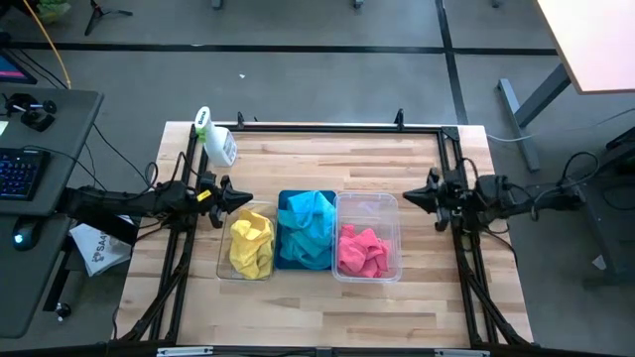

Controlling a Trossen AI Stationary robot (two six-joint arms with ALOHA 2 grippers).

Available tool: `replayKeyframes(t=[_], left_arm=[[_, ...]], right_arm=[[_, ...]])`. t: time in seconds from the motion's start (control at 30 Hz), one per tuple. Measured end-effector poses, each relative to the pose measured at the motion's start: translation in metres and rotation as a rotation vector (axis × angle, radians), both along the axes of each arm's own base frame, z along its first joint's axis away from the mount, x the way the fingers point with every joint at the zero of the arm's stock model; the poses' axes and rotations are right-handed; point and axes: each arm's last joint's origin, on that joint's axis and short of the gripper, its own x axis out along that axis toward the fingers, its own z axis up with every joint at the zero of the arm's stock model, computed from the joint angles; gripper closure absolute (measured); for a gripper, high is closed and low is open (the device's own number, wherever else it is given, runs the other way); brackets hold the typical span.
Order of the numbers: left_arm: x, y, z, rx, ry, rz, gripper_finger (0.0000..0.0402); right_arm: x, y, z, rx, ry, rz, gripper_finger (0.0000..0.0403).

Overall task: Sort microfiber towel by color & place in baskets
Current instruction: Return to Home Position

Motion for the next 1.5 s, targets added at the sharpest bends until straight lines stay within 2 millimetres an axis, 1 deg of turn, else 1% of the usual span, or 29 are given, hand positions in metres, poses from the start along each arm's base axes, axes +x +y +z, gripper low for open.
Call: replayKeyframes(t=[0.1,0.33,0.43,0.57,0.7,0.83,0.93,1.13,1.23,1.3,1.37,1.5], left_arm=[[0.0,0.0,0.0,0.0,0.0,0.0,0.0401],[0.0,0.0,0.0,0.0,0.0,0.0,0.0401],[0.0,0.0,0.0,0.0,0.0,0.0,0.0401],[0.0,0.0,0.0,0.0,0.0,0.0,0.0401],[0.0,0.0,0.0,0.0,0.0,0.0,0.0401],[0.0,0.0,0.0,0.0,0.0,0.0,0.0401],[0.0,0.0,0.0,0.0,0.0,0.0,0.0401],[0.0,0.0,0.0,0.0,-0.001,0.0,0.0401],[0.0,0.0,0.0,0.0,0.0,0.0,0.0401],[0.0,0.0,0.0,0.0,-0.001,0.0,0.0401],[0.0,0.0,0.0,0.0,0.0,0.0,0.0401],[0.0,0.0,0.0,0.0,0.0,0.001,0.0401]], right_arm=[[0.004,0.0,-0.014,0.004,-0.011,0.005,0.0402],[0.009,0.002,-0.043,0.021,-0.101,0.029,0.0403],[0.009,0.002,-0.053,0.034,-0.098,0.029,0.0403],[0.01,0.002,-0.06,0.003,-0.051,0.032,0.0403],[0.01,0.002,-0.07,-0.076,0.045,0.035,0.0403],[0.009,-0.002,-0.081,-0.065,0.158,0.018,0.0403],[0.009,-0.004,-0.083,-0.061,0.189,0.036,0.0403],[0.009,-0.007,-0.085,-0.081,0.188,0.064,0.0403],[0.009,-0.008,-0.095,-0.055,0.145,0.054,0.0403],[0.009,-0.008,-0.095,-0.044,0.144,0.053,0.0403],[0.009,-0.008,-0.095,-0.057,0.133,0.051,0.0403],[0.009,-0.008,-0.095,-0.144,0.138,0.049,0.0403]])
